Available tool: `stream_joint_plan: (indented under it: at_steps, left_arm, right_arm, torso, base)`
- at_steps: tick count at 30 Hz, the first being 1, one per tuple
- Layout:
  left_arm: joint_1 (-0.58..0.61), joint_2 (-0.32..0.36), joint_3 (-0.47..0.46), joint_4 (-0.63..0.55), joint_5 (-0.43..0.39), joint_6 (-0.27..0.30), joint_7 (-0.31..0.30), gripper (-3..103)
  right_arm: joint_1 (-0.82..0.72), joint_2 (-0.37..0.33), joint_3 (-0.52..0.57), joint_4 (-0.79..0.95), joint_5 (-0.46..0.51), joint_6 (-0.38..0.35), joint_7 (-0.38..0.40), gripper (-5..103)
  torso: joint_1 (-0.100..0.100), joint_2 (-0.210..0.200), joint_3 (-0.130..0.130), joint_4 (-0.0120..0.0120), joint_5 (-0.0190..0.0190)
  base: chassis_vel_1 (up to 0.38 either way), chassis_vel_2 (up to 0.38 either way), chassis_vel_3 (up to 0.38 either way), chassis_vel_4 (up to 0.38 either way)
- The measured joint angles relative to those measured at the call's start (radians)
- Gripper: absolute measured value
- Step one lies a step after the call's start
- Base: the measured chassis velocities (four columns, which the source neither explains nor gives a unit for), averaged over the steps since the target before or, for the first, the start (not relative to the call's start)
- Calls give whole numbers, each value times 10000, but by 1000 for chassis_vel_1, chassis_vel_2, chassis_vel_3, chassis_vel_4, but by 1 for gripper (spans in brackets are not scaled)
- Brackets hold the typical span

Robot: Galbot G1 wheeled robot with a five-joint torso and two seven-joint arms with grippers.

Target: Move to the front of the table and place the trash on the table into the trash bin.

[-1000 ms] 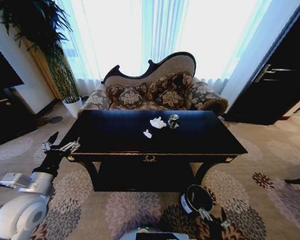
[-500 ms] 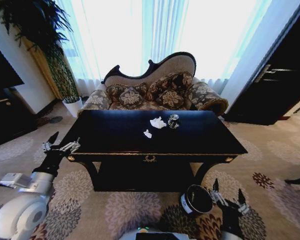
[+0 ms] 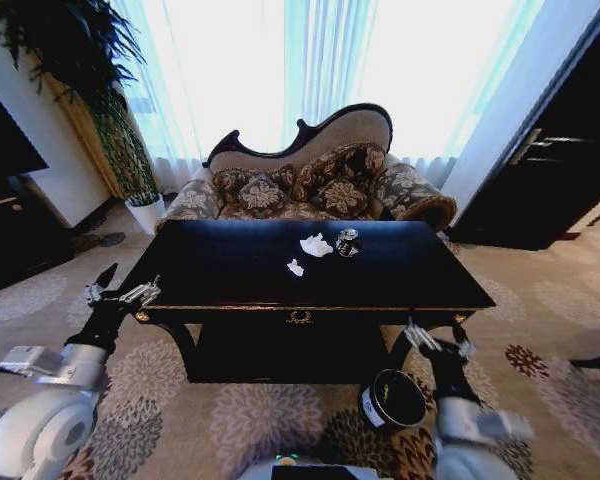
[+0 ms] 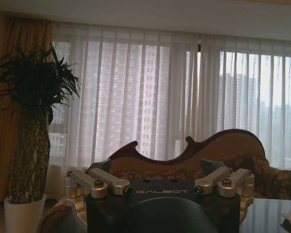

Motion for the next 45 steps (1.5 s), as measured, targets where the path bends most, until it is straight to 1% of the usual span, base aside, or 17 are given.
stream_joint_plan:
  at_steps: [3, 6, 7, 11, 12, 16, 18, 19, 20, 23, 24, 26, 31, 37, 41, 43, 45]
  left_arm:
    - [0, 0, 0, 0, 0, 0, 0, 100]
    - [0, 1, 0, 1, 0, 0, 0, 100]
    - [0, 1, 0, 1, 0, 0, 0, 100]
    - [0, 0, 1, 0, 0, 0, 0, 100]
    - [0, 0, 1, 0, 0, 0, 0, 100]
    - [0, 0, 0, 1, 1, 0, -1, 100]
    - [0, 0, 1, -1, 1, 0, 0, 100]
    - [0, 0, 0, -1, 1, -1, 0, 100]
    - [0, 0, 0, -1, 1, -1, 0, 100]
    - [0, 0, 1, -1, 1, -2, 0, 100]
    - [0, 0, 1, -1, 1, -2, 0, 100]
    - [-1, 0, 1, -1, 0, -1, 0, 100]
    - [0, 0, 1, -1, 0, -1, 0, 100]
    - [0, 0, 1, -1, 0, -1, 0, 100]
    - [-1, 0, 1, 0, 0, -1, 0, 100]
    - [0, 0, 0, -1, 0, -2, 0, 100]
    - [0, 0, 2, -2, 0, -1, 0, 100]
  right_arm:
    - [280, -594, 0, 52, 238, -533, 181, 100]
    - [913, -1952, -72, -158, 737, -1175, 308, 100]
    - [913, -1952, -72, -158, 737, -1175, 308, 100]
    - [2049, -3451, -342, -932, 1620, -1601, 429, 100]
    - [2049, -3451, -342, -932, 1620, -1601, 429, 100]
    - [3606, -4775, -829, -1895, 2994, -2018, 567, 100]
    - [3782, -4938, -912, -2019, 3152, -2069, 580, 100]
    - [4498, -5551, -1297, -2527, 3572, -2167, 611, 100]
    - [4498, -5551, -1297, -2527, 3572, -2167, 611, 100]
    - [5679, -6290, -2056, -3317, 3978, -2244, 685, 100]
    - [5679, -6290, -2056, -3317, 3978, -2244, 685, 100]
    - [7287, -6718, -3313, -4337, 4162, -2297, 714, 100]
    - [8343, -6830, -4426, -4925, 4339, -2353, 703, 100]
    - [9296, -6751, -5372, -5366, 4444, -2375, 703, 100]
    - [10463, -6617, -6287, -5675, 4343, -2458, 719, 100]
    - [11401, -6476, -7103, -5922, 4327, -2551, 789, 100]
    - [11565, -6437, -7272, -5981, 4326, -2570, 799, 100]
  torso:
    - [1, 0, 1, -3, 0]
    - [0, 0, 1, 0, -1]
    - [0, 0, 1, 0, -1]
    - [1, -1, 1, -1, 1]
    - [1, -1, 1, -1, 1]
    - [1, 0, 1, 0, 2]
    - [0, 0, 1, 0, 1]
    - [1, -1, 1, 0, -1]
    - [1, -1, 1, 0, -1]
    - [2, -1, 2, -1, -1]
    - [2, -1, 2, -1, -1]
    - [1, 0, 1, 0, -1]
    - [1, -1, 1, 0, -1]
    - [0, 0, 0, -2, 0]
    - [1, 0, 0, -2, -1]
    - [0, 1, 0, 2, -6]
    - [1, 0, 0, 1, -3]
  base:
    - [0, 0, 0, 0]
    - [0, 0, 0, 0]
    - [0, 0, 0, 0]
    - [0, 0, 0, 0]
    - [0, 0, 0, 0]
    - [0, 0, 0, 0]
    - [0, 0, 0, 0]
    - [0, 0, 0, 0]
    - [0, 0, 0, 0]
    - [0, 0, 0, 0]
    - [0, 0, 0, 0]
    - [0, 0, 0, 0]
    - [0, 0, 0, 0]
    - [0, 0, 0, 0]
    - [0, 0, 0, 0]
    - [0, 0, 0, 0]
    - [0, 0, 0, 0]
